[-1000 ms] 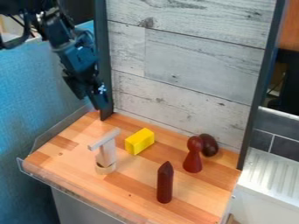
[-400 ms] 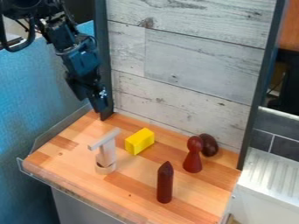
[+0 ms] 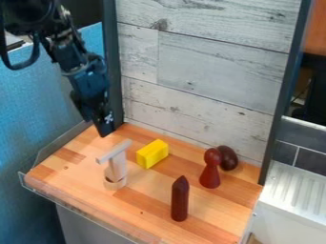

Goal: Put yellow cube on top of table

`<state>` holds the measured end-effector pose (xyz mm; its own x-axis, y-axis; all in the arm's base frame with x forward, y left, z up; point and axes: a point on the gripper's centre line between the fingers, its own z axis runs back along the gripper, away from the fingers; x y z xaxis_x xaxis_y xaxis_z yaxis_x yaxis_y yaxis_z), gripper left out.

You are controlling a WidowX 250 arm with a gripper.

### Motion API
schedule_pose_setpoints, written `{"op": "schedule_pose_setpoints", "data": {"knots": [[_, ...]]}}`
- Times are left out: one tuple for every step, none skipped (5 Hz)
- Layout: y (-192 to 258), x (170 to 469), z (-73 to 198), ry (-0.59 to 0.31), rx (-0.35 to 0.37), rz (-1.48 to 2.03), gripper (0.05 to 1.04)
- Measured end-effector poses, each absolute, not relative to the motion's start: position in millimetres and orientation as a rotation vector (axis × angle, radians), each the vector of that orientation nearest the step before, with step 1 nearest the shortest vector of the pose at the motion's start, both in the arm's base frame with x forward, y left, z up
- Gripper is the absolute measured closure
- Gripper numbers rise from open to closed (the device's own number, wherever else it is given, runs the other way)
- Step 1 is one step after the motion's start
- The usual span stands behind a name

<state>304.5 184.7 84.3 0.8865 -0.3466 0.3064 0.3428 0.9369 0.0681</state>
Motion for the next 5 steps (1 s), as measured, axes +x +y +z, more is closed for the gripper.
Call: {"op": "schedule_pose_setpoints", "data": {"knots": [[186,303,77,-0.304,0.018,-0.381,0.083],[186,304,65,-0.273,0.024,-0.382,0.083],[181,310,53,-0.236,0.004,-0.375,0.083],[182,319,48,-0.229,0.001,-0.353,0.083],[181,321,41,-0.22,-0.006,-0.339,0.083]]}}
